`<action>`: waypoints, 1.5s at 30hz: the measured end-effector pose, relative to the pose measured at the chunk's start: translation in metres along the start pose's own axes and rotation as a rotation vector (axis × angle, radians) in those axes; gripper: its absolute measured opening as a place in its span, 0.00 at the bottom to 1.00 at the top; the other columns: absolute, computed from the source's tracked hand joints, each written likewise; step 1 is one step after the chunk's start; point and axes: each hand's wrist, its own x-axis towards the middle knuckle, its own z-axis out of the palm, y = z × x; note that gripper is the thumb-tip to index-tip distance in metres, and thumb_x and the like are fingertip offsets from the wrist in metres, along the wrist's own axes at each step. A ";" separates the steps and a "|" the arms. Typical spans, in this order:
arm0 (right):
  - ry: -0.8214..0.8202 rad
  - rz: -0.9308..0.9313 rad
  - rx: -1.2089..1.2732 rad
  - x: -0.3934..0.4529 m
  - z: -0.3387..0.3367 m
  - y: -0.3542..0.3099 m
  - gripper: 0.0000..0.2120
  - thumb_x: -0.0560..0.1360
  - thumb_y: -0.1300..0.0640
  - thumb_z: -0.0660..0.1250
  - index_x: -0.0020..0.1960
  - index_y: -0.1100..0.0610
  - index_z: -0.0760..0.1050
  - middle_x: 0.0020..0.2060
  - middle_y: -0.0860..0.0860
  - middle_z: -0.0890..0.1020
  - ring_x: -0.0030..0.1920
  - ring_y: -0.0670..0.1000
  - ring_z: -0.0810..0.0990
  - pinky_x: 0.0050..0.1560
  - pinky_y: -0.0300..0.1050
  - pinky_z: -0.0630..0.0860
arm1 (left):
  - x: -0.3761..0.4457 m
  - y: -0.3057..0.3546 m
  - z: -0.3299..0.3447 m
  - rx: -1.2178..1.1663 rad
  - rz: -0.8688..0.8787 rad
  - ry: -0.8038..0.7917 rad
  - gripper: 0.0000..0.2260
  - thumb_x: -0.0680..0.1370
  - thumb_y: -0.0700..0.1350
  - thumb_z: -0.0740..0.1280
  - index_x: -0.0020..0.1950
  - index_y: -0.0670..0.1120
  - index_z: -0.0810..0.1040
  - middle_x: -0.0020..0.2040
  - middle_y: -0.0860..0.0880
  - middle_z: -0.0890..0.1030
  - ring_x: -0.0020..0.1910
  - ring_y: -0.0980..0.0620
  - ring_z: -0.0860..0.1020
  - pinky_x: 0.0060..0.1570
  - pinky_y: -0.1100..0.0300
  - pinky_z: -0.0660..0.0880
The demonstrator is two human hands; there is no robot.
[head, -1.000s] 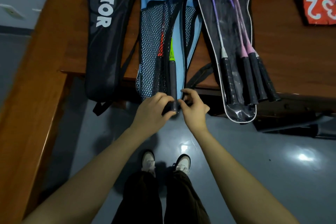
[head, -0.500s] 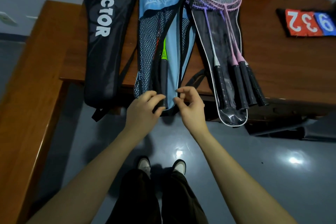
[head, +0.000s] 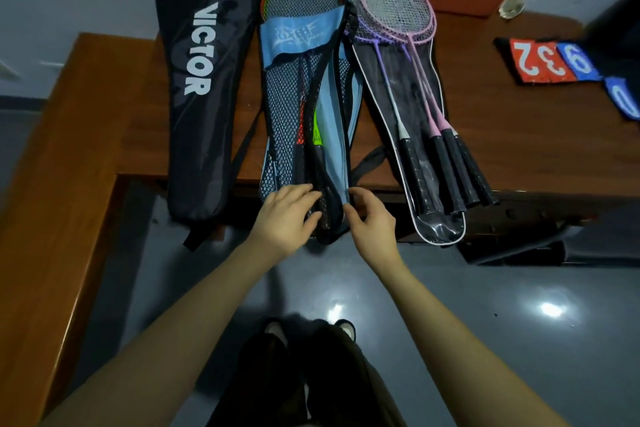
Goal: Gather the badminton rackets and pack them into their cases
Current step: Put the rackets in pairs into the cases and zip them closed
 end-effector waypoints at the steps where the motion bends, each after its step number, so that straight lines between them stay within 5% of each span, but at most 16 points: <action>1: 0.003 -0.010 -0.056 0.003 0.000 -0.001 0.14 0.76 0.56 0.63 0.61 0.53 0.73 0.53 0.51 0.79 0.54 0.53 0.77 0.60 0.57 0.69 | 0.005 -0.001 -0.003 0.027 0.016 0.008 0.19 0.79 0.48 0.61 0.69 0.45 0.69 0.69 0.46 0.70 0.68 0.46 0.65 0.67 0.54 0.58; 5: 0.020 -0.051 -0.262 0.030 0.001 -0.009 0.15 0.77 0.55 0.61 0.63 0.53 0.72 0.57 0.53 0.75 0.57 0.55 0.73 0.56 0.49 0.61 | 0.032 -0.008 -0.019 0.115 0.023 0.005 0.19 0.79 0.47 0.60 0.68 0.43 0.69 0.68 0.45 0.70 0.67 0.45 0.65 0.66 0.53 0.58; 11: 0.016 -0.112 -0.384 0.111 0.002 -0.027 0.16 0.78 0.53 0.60 0.64 0.55 0.71 0.57 0.55 0.75 0.58 0.58 0.73 0.56 0.52 0.63 | 0.104 -0.027 -0.043 0.187 0.044 0.013 0.18 0.78 0.46 0.61 0.66 0.41 0.70 0.64 0.43 0.72 0.64 0.43 0.68 0.62 0.50 0.62; 21: 0.041 -0.097 -0.194 0.267 0.008 -0.062 0.15 0.76 0.52 0.63 0.62 0.56 0.73 0.54 0.52 0.80 0.55 0.55 0.78 0.56 0.49 0.64 | 0.248 -0.052 -0.081 0.187 -0.115 0.039 0.17 0.79 0.48 0.58 0.66 0.44 0.70 0.61 0.45 0.74 0.62 0.44 0.69 0.58 0.52 0.64; 25: 0.081 -0.064 -0.167 0.299 0.027 -0.065 0.17 0.76 0.47 0.63 0.62 0.54 0.72 0.51 0.49 0.81 0.53 0.52 0.77 0.53 0.47 0.59 | 0.275 -0.064 -0.068 0.109 -0.141 0.059 0.18 0.73 0.49 0.57 0.55 0.41 0.78 0.49 0.43 0.80 0.48 0.41 0.79 0.46 0.50 0.75; 31: 0.118 -0.014 -0.164 0.318 0.051 -0.071 0.19 0.74 0.46 0.65 0.62 0.53 0.73 0.48 0.48 0.82 0.51 0.50 0.77 0.50 0.42 0.55 | 0.283 -0.091 -0.051 0.126 -0.112 -0.068 0.15 0.75 0.44 0.61 0.62 0.45 0.74 0.62 0.45 0.74 0.60 0.44 0.73 0.56 0.48 0.72; 37: 0.176 -0.052 -0.052 0.319 0.060 -0.084 0.14 0.74 0.61 0.65 0.59 0.55 0.76 0.50 0.51 0.82 0.48 0.52 0.78 0.44 0.41 0.55 | 0.300 -0.100 -0.064 -0.177 -0.109 0.129 0.21 0.76 0.50 0.53 0.58 0.42 0.78 0.52 0.43 0.81 0.51 0.42 0.78 0.51 0.46 0.75; 42: 0.182 -0.105 0.079 0.310 0.052 -0.094 0.16 0.73 0.56 0.64 0.59 0.55 0.78 0.46 0.49 0.81 0.48 0.53 0.79 0.57 0.53 0.67 | 0.335 -0.091 -0.089 -0.427 -0.170 0.178 0.18 0.78 0.52 0.58 0.63 0.44 0.74 0.56 0.45 0.78 0.57 0.48 0.76 0.60 0.46 0.71; 45: 0.135 -0.147 0.186 0.307 0.045 -0.097 0.16 0.72 0.58 0.65 0.59 0.55 0.78 0.44 0.47 0.80 0.47 0.50 0.79 0.55 0.60 0.72 | 0.352 -0.084 -0.100 -0.470 -0.205 0.150 0.16 0.78 0.49 0.63 0.63 0.44 0.74 0.53 0.46 0.78 0.51 0.51 0.77 0.57 0.53 0.73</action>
